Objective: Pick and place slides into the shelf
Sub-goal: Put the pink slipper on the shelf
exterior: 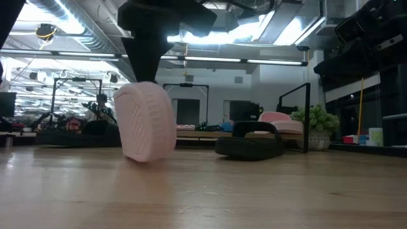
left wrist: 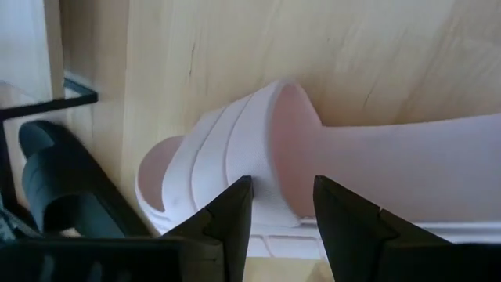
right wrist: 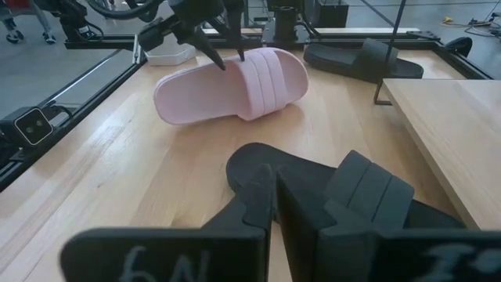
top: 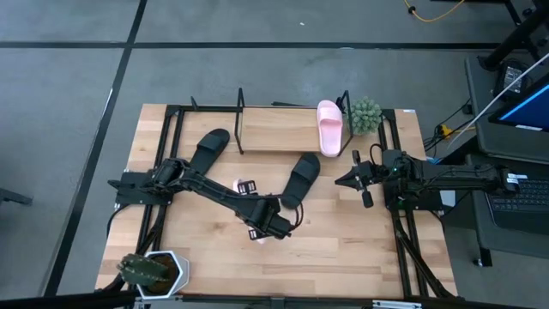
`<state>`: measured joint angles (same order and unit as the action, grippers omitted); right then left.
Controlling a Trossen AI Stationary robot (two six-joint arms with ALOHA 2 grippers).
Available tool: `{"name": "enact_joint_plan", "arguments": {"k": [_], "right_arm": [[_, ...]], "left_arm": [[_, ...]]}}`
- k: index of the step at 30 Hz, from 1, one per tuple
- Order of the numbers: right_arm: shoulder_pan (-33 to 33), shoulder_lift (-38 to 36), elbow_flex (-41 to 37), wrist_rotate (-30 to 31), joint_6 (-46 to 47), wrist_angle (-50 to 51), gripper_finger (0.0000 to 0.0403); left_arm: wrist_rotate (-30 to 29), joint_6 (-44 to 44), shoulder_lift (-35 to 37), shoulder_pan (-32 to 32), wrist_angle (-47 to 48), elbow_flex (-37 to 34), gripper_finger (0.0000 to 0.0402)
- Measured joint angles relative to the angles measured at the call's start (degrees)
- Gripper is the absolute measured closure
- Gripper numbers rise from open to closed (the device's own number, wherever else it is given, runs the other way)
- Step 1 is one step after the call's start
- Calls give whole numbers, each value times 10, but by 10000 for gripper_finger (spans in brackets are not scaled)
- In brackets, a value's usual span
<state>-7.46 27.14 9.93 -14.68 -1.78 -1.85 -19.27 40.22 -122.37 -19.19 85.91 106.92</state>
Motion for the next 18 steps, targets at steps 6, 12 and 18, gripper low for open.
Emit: {"name": "enact_joint_plan", "arguments": {"k": [6, 12, 18], "right_arm": [[0, 0, 0, 0, 0, 0, 379], [0, 0, 0, 0, 0, 0, 379], [0, 0, 0, 0, 0, 0, 379]], "left_arm": [[7, 17, 0, -10, 19, 0, 271], [6, 35, 0, -17, 23, 0, 271], [34, 86, 0, -28, 33, 0, 271]]}}
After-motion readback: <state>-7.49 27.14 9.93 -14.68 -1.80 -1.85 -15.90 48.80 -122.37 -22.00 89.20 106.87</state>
